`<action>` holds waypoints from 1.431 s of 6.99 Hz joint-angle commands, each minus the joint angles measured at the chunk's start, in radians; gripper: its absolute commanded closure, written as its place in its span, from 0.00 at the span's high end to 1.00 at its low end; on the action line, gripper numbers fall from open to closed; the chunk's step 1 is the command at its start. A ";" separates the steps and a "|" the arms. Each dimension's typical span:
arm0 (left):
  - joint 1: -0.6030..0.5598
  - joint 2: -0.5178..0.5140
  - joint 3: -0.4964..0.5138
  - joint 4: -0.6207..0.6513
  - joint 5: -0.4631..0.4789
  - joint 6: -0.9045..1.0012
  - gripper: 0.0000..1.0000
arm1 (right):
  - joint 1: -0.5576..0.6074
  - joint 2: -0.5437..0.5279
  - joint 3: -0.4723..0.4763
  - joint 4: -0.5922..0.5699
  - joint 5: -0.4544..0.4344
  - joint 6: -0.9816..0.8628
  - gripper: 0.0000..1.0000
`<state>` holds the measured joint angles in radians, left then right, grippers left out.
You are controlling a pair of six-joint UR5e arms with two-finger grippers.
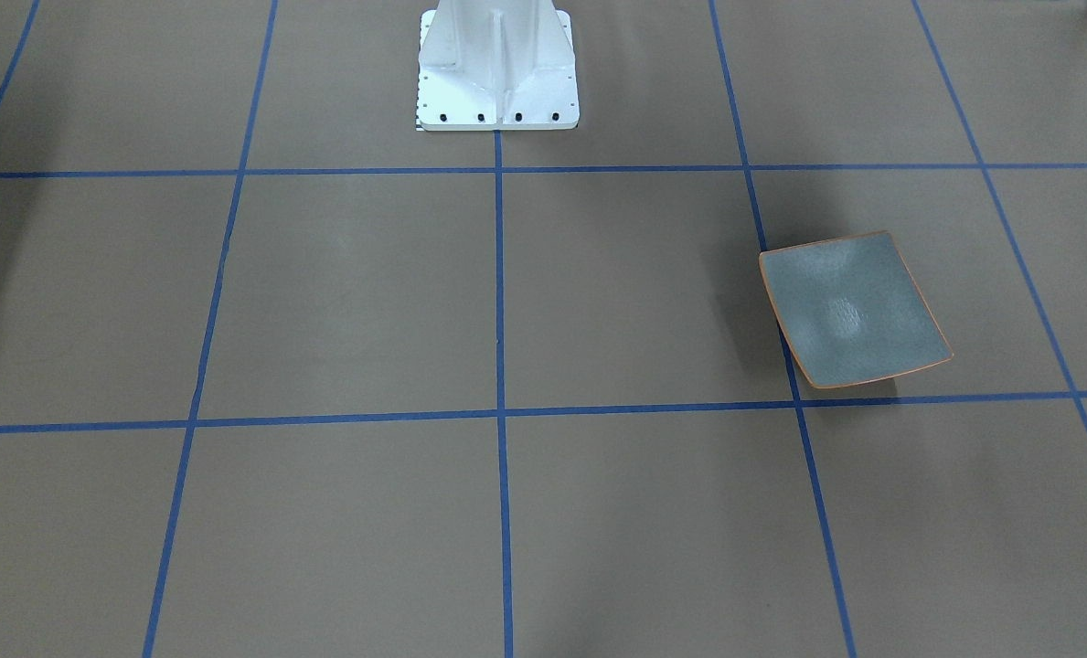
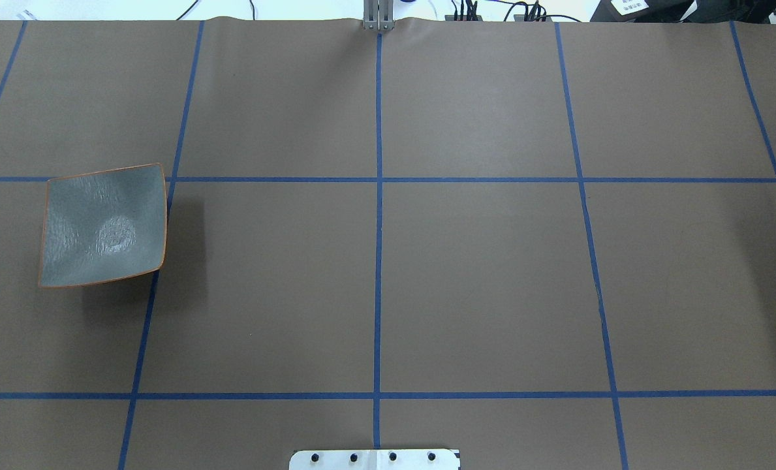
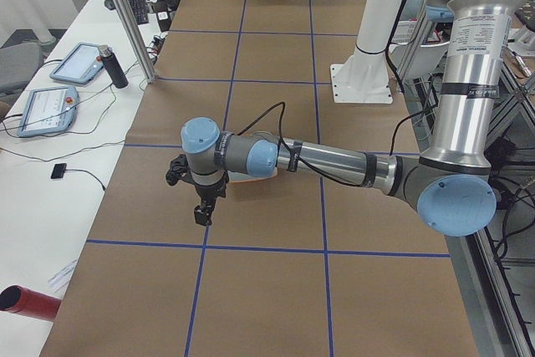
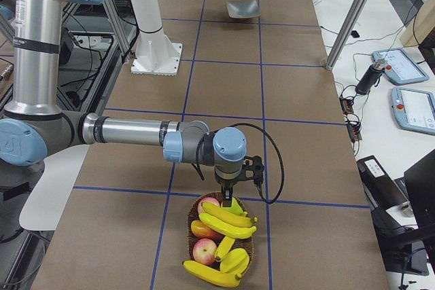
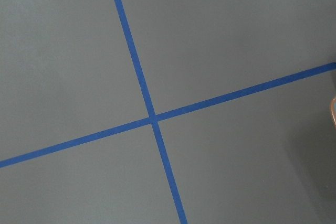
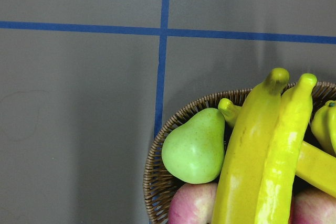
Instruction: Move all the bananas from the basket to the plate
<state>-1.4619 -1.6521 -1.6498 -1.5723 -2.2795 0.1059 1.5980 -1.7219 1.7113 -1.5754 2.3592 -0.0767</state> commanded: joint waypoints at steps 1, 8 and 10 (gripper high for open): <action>0.000 -0.002 0.002 0.000 0.000 0.000 1.00 | 0.000 -0.001 -0.002 0.000 0.000 0.000 1.00; 0.002 -0.012 -0.005 -0.012 0.006 0.003 1.00 | 0.000 -0.008 -0.003 0.008 0.000 0.002 1.00; 0.002 -0.008 -0.001 -0.046 0.005 0.003 1.00 | 0.000 -0.010 -0.007 0.008 -0.002 0.000 1.00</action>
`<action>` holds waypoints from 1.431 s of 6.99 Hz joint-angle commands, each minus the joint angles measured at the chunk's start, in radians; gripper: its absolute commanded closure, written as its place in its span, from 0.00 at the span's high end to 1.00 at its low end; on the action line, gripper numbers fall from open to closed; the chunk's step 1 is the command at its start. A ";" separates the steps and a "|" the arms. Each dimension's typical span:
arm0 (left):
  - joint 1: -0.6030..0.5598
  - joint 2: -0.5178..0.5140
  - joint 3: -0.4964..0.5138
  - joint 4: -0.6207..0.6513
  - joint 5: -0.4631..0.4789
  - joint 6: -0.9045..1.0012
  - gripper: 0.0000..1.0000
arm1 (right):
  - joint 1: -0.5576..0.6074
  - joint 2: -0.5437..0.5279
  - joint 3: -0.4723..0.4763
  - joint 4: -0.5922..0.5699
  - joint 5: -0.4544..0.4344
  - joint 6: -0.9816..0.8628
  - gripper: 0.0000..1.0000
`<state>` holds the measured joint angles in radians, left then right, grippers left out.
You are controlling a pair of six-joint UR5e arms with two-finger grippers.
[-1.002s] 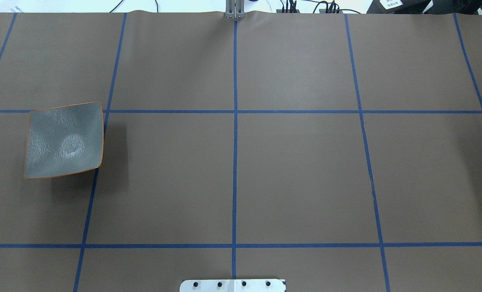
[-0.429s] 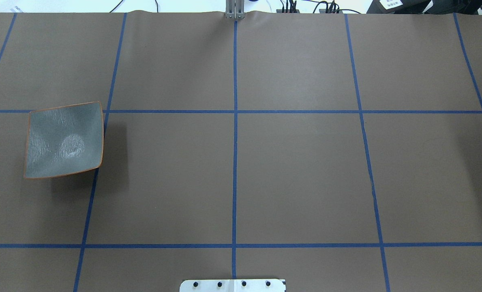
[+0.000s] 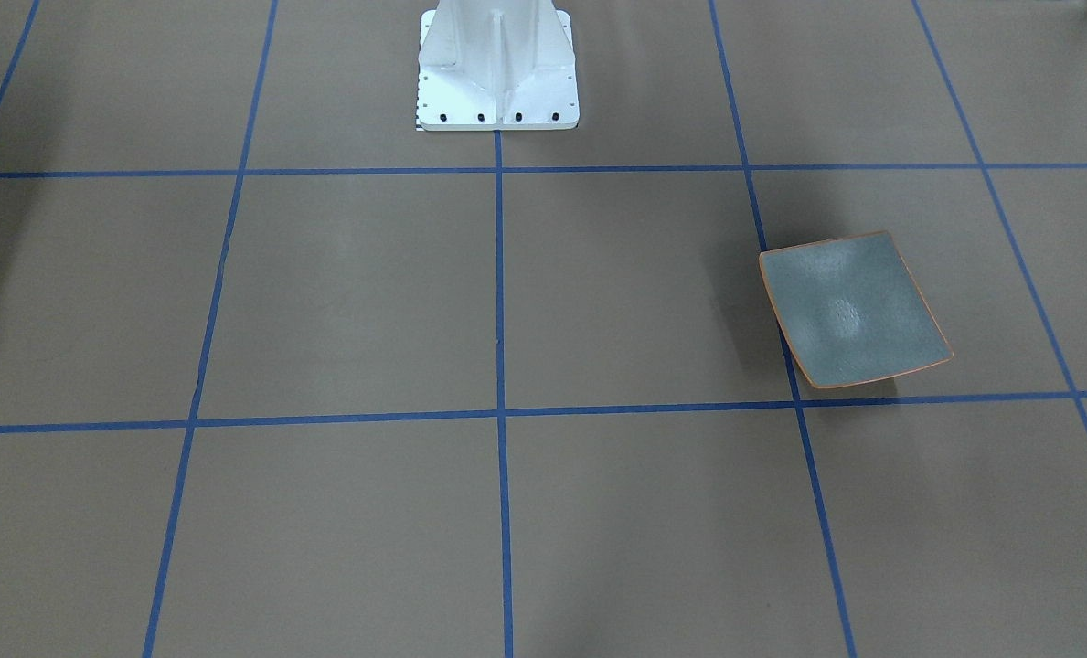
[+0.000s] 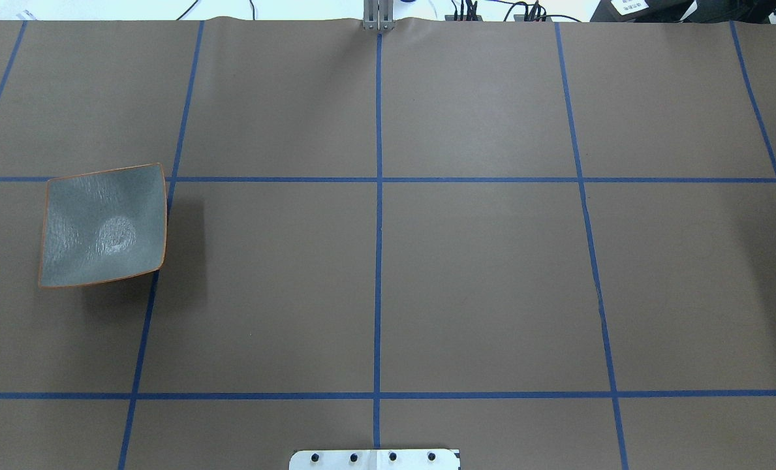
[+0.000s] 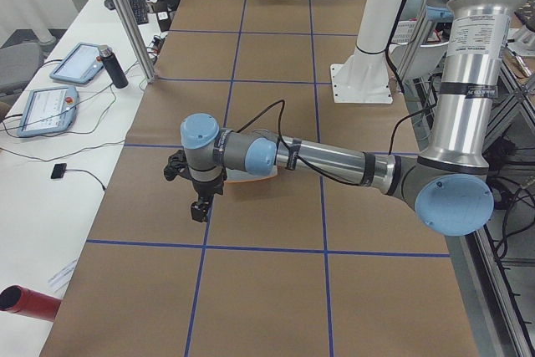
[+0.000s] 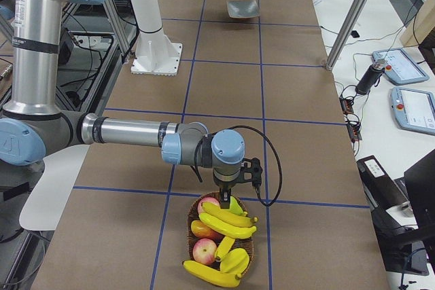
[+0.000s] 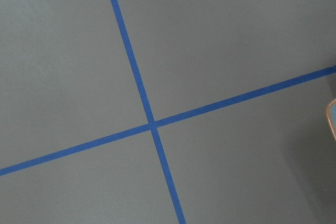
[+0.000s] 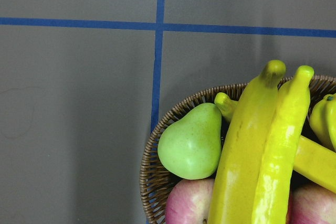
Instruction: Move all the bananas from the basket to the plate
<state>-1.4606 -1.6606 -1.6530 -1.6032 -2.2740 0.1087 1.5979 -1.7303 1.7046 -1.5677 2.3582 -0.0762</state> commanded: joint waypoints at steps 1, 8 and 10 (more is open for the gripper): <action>0.002 -0.002 0.012 -0.015 0.001 -0.001 1.00 | 0.000 0.000 0.001 0.001 0.000 0.000 1.00; 0.003 -0.027 -0.010 -0.012 0.002 0.000 1.00 | 0.094 0.030 -0.020 0.003 -0.019 0.013 1.00; 0.003 -0.027 -0.010 -0.014 0.001 -0.001 1.00 | 0.205 0.064 -0.086 0.011 -0.086 0.018 1.00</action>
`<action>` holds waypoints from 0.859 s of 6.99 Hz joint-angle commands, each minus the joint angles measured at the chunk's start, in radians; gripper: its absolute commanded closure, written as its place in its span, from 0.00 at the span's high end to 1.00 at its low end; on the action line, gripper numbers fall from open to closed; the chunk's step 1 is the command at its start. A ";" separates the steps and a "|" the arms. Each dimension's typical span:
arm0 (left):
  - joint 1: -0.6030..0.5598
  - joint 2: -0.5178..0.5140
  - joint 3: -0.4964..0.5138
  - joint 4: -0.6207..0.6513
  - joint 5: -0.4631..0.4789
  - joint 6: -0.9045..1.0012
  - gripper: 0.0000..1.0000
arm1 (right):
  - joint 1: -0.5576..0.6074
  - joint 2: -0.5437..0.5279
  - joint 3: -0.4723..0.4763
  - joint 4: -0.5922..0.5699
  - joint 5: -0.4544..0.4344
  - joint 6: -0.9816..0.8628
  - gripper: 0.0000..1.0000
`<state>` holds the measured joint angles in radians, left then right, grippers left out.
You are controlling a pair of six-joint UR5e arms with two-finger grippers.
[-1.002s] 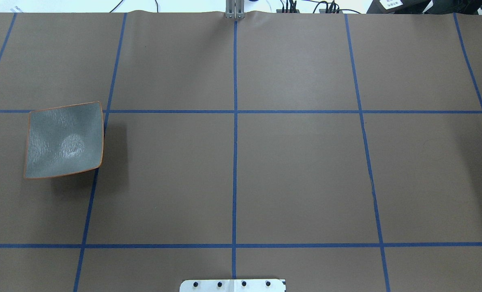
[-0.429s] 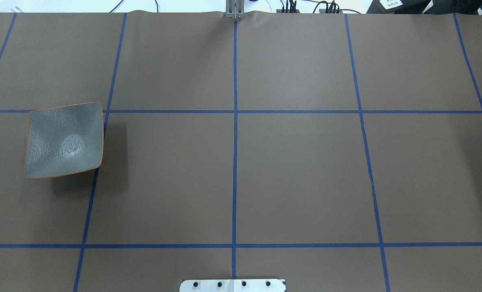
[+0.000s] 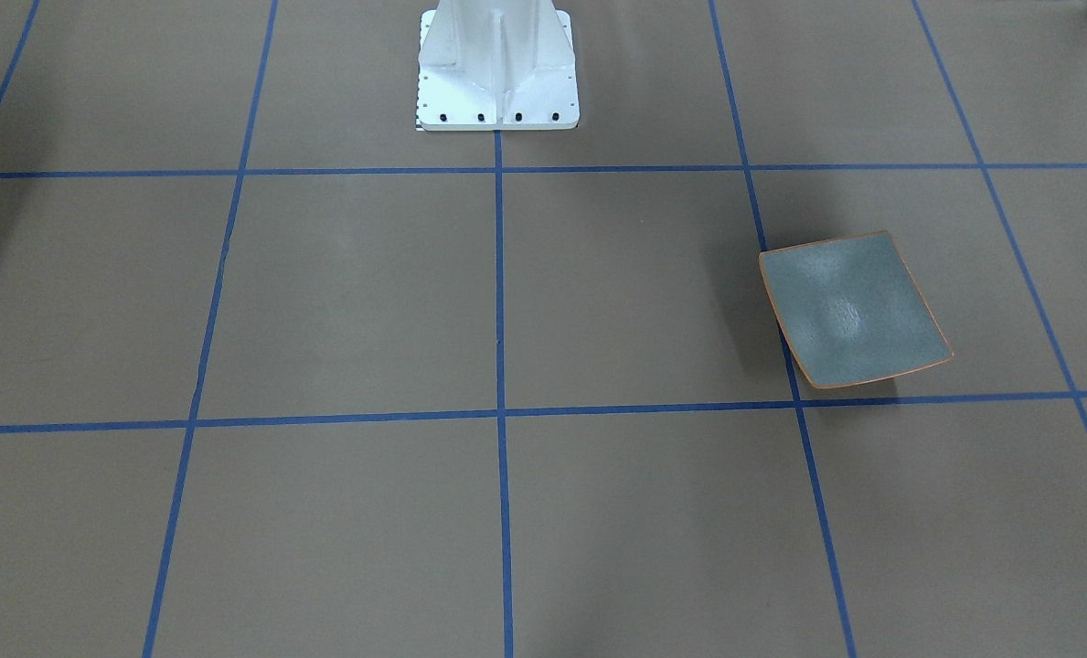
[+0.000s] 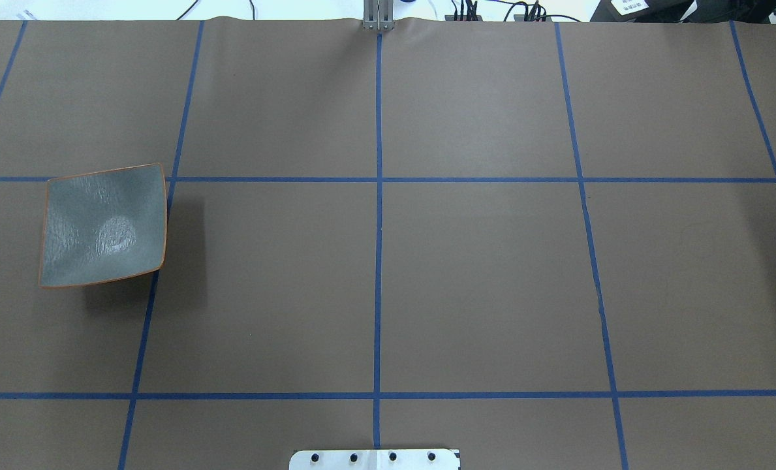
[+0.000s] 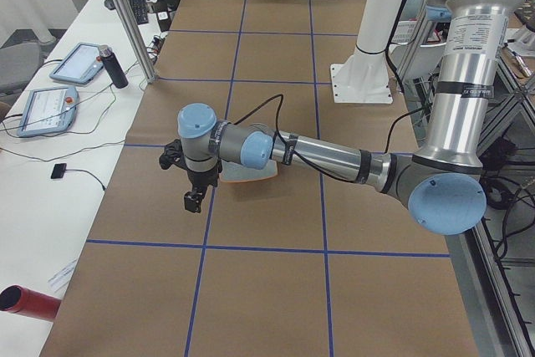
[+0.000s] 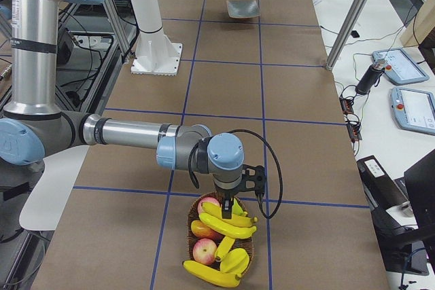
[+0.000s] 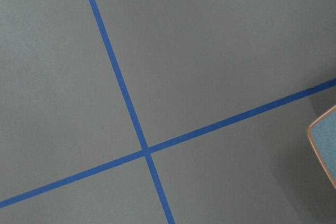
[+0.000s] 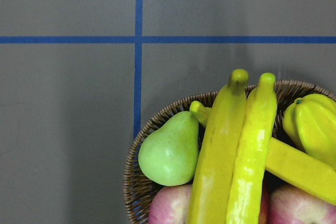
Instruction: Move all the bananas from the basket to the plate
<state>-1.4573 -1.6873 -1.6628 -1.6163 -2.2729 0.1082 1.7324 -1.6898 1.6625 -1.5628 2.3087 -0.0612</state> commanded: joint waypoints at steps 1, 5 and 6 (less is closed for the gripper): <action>0.000 -0.006 0.000 -0.001 0.000 -0.001 1.00 | 0.132 0.060 -0.143 0.070 -0.081 0.003 1.00; 0.000 -0.012 -0.005 -0.001 -0.005 -0.002 1.00 | 0.168 0.110 -0.446 0.445 -0.170 0.188 1.00; 0.000 -0.014 -0.005 -0.002 -0.005 -0.001 1.00 | 0.168 0.107 -0.455 0.448 -0.169 0.214 1.00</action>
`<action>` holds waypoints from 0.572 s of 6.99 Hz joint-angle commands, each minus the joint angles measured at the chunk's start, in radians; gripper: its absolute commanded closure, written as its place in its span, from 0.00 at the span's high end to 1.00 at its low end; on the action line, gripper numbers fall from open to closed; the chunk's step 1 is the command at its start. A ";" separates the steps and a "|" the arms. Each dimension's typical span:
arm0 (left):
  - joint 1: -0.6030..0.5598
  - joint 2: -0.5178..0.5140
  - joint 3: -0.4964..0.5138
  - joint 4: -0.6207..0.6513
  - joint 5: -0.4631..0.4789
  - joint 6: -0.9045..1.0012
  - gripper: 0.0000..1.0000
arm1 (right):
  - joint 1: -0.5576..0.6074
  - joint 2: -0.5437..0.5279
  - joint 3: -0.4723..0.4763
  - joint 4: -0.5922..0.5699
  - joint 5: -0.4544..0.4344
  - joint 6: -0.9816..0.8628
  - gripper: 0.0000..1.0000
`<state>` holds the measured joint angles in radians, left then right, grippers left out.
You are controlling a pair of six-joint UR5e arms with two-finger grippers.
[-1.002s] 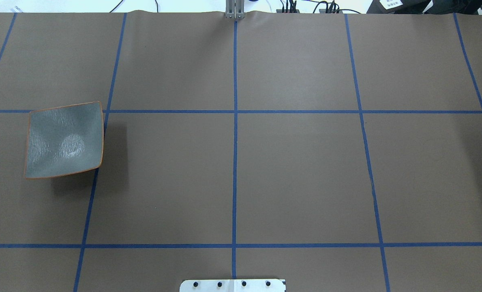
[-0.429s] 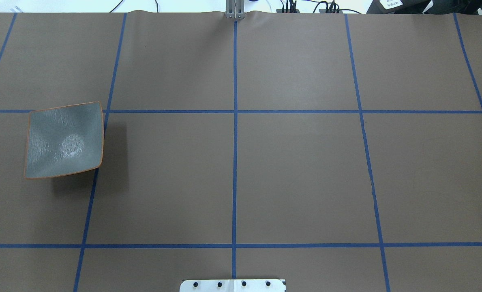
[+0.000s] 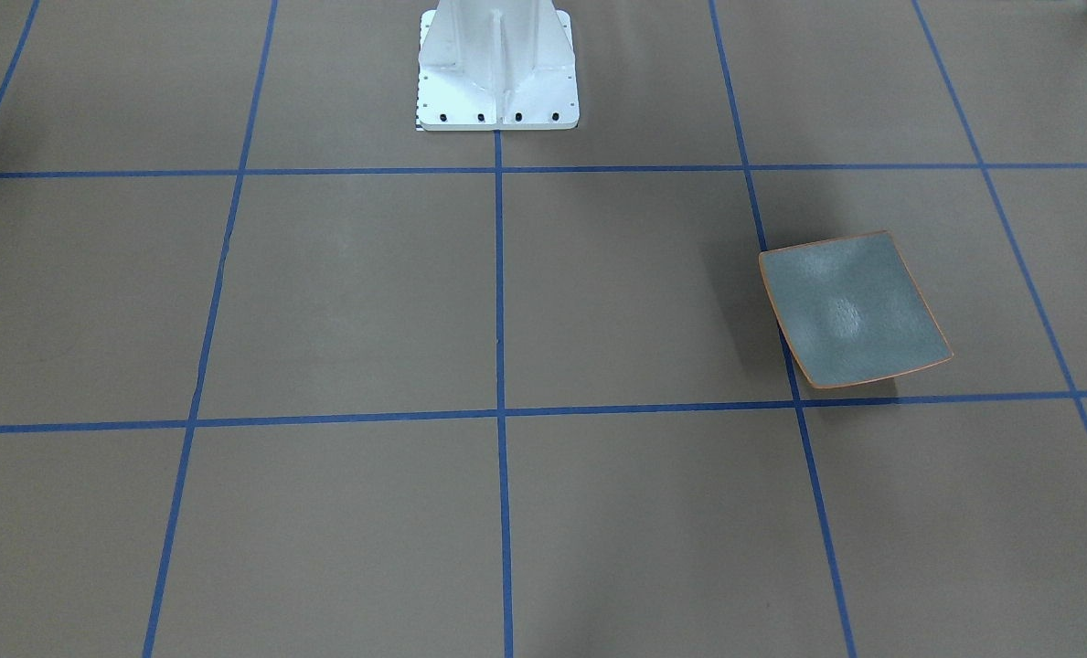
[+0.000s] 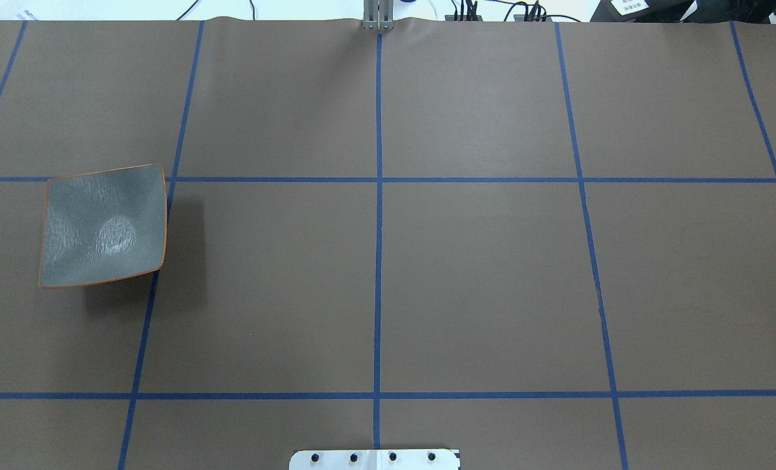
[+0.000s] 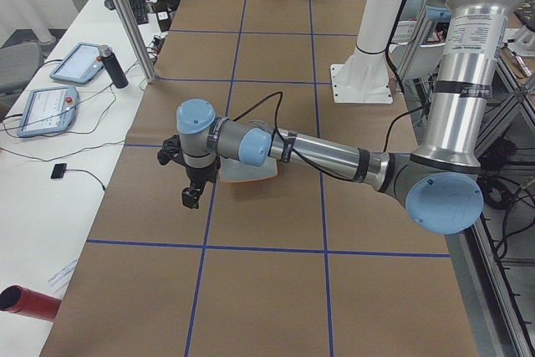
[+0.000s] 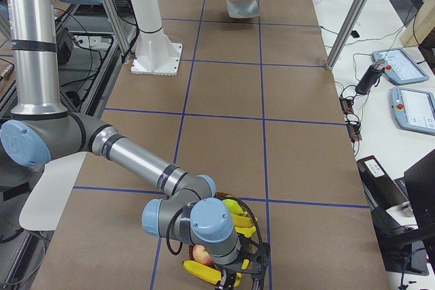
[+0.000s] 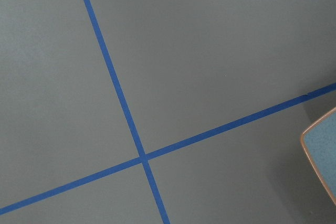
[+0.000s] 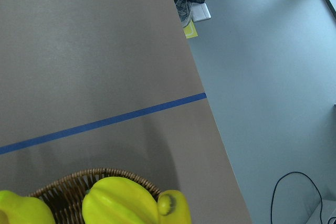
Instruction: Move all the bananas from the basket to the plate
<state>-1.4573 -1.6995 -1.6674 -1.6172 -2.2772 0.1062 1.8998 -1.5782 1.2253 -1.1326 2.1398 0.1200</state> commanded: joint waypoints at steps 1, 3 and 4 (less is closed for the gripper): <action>0.000 -0.002 0.000 -0.001 -0.001 0.003 1.00 | -0.001 -0.006 -0.048 0.019 0.008 0.049 1.00; 0.000 0.000 0.000 -0.001 -0.001 0.003 1.00 | -0.010 -0.005 -0.064 0.016 0.009 0.050 1.00; 0.000 0.000 0.000 -0.001 -0.001 0.001 1.00 | -0.028 -0.003 -0.069 0.016 0.008 0.050 1.00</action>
<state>-1.4573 -1.7003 -1.6675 -1.6183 -2.2779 0.1085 1.8875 -1.5829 1.1639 -1.1163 2.1479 0.1691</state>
